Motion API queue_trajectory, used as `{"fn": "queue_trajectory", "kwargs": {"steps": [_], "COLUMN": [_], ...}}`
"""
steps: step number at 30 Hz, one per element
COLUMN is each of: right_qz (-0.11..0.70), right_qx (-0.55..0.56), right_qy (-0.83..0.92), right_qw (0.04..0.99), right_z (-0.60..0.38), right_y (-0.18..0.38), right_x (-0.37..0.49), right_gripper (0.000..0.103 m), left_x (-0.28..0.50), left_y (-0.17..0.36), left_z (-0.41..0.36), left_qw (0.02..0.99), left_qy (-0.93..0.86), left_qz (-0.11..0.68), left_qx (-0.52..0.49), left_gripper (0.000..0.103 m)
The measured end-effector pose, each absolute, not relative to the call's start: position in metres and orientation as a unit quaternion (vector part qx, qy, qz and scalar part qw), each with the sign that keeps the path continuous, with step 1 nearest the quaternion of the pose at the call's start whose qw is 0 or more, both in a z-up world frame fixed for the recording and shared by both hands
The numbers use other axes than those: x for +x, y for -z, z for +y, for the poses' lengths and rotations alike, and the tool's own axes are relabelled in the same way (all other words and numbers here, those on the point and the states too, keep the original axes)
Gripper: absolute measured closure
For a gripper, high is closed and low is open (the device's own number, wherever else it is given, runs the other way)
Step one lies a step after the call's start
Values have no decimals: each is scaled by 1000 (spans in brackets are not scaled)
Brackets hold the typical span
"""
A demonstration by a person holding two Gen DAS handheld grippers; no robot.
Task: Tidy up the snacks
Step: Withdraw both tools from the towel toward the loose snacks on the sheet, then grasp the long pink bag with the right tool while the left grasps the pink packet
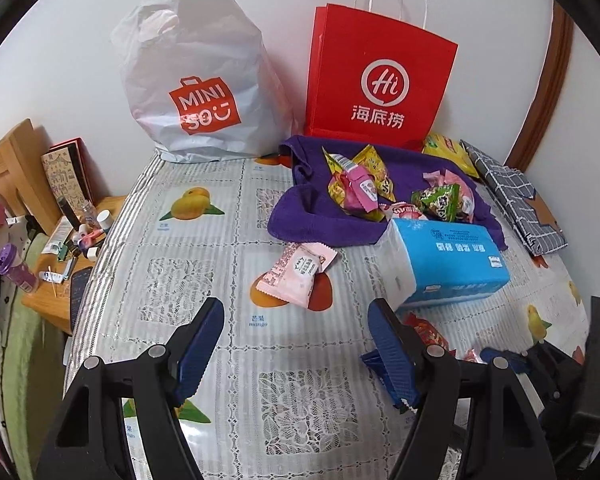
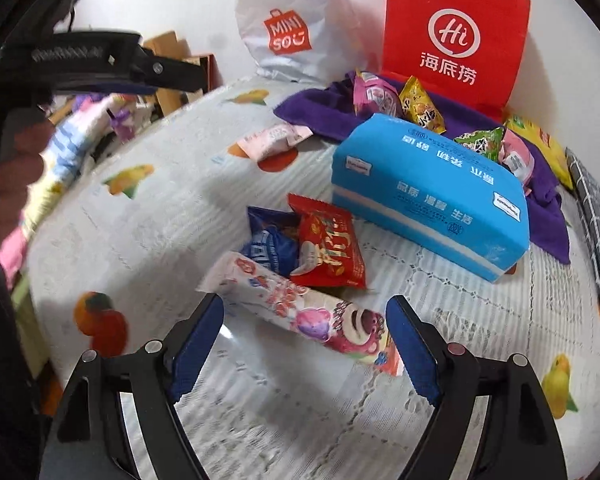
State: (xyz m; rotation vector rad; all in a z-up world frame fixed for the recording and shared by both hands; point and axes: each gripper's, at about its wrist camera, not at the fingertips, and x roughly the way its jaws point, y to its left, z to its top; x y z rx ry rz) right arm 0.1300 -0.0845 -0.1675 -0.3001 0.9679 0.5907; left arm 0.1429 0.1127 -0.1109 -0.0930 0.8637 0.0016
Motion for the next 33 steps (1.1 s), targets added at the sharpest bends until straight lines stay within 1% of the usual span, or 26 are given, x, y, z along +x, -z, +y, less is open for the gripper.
{"fn": "queue_trajectory", "kwargs": {"steps": [2,3,4,5,8,11,14,24,29,33], "right_qz": [459,461,462,461,468,484,492,533,531,535], "right_qx": [-151,-156,-161,-165,-149,-114,-77,-25,-23,-27], "right_qy": [-277,-278,-275,-271,-261,-249,-243,-165,-179,-180], "right_qw": [830,828,828,829,831,831,833,830,828,825], "right_z": [-82,-82,-82,-83,-97,-115,-137,-207,-212,-207], "right_y": [174,178,180,181,179,172,163,167,170,183], "right_x": [136,138,140,141,146,151,152,166,169,180], "right_gripper": [21,23,31,45,66,73,77,76,74,74], "left_x": [144,145,146,147,152,159,168,211,234,248], "left_y": [114,115,117,119,126,132,136,156,175,189], "left_z": [115,116,118,119,125,127,125,105,92,92], "left_qw": [906,905,903,902,896,891,887,875,868,861], "left_qy": [-5,-6,-10,-13,-23,-31,-33,-31,-27,-26], "left_qz": [422,423,427,429,440,451,459,484,496,508], "left_qx": [-44,-44,-45,-46,-51,-51,-47,-16,21,21], "left_gripper": [30,30,30,30,30,30,30,30,30,30]}}
